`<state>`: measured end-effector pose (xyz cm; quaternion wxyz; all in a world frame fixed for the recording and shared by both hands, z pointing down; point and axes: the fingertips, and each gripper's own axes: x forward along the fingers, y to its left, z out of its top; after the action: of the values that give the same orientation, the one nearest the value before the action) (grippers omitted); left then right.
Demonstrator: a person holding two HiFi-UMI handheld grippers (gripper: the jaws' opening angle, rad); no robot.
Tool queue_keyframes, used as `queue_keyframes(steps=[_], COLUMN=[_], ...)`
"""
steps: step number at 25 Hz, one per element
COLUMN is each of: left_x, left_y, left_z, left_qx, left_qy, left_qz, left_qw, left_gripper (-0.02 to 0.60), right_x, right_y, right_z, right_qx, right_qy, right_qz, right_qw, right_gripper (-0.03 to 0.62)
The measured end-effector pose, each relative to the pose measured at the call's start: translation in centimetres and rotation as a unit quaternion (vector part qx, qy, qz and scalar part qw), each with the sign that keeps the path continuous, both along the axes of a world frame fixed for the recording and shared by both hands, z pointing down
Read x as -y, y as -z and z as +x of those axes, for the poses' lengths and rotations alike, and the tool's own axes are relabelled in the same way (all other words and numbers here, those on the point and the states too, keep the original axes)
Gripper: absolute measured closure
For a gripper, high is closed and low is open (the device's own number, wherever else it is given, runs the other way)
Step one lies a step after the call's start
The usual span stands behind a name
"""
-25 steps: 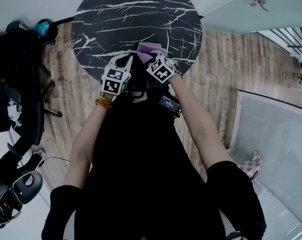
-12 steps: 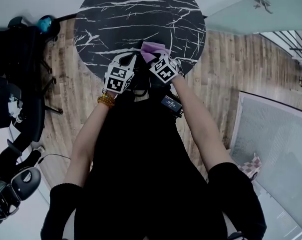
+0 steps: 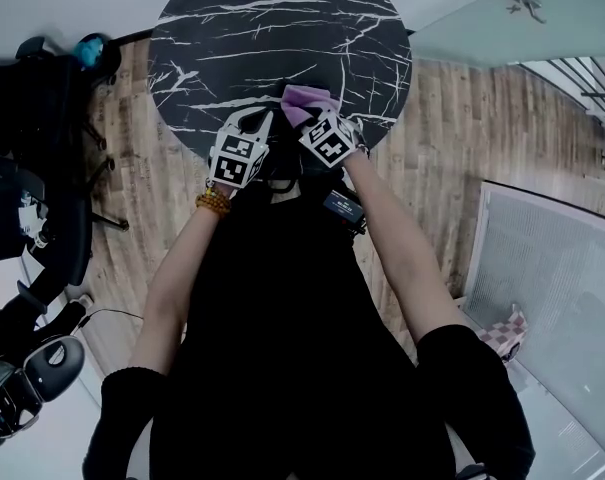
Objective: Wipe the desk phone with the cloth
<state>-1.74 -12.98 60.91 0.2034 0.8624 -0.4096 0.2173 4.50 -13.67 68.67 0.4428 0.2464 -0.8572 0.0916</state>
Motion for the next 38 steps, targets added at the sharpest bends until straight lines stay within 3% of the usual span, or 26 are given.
queue_keyframes(steps=[38], left_x=[0.0], left_y=[-0.4], left_z=[-0.1], left_qx=[0.004], left_qy=[-0.009], left_qz=[-0.003], left_qw=[0.9999], left_gripper=[0.568], right_x=[-2.6], right_y=[-1.2], right_z=[0.2], right_qx=[-0.013], right_qy=[0.017], right_qz=[-0.013], right_qw=[1.000], right_gripper=[0.535])
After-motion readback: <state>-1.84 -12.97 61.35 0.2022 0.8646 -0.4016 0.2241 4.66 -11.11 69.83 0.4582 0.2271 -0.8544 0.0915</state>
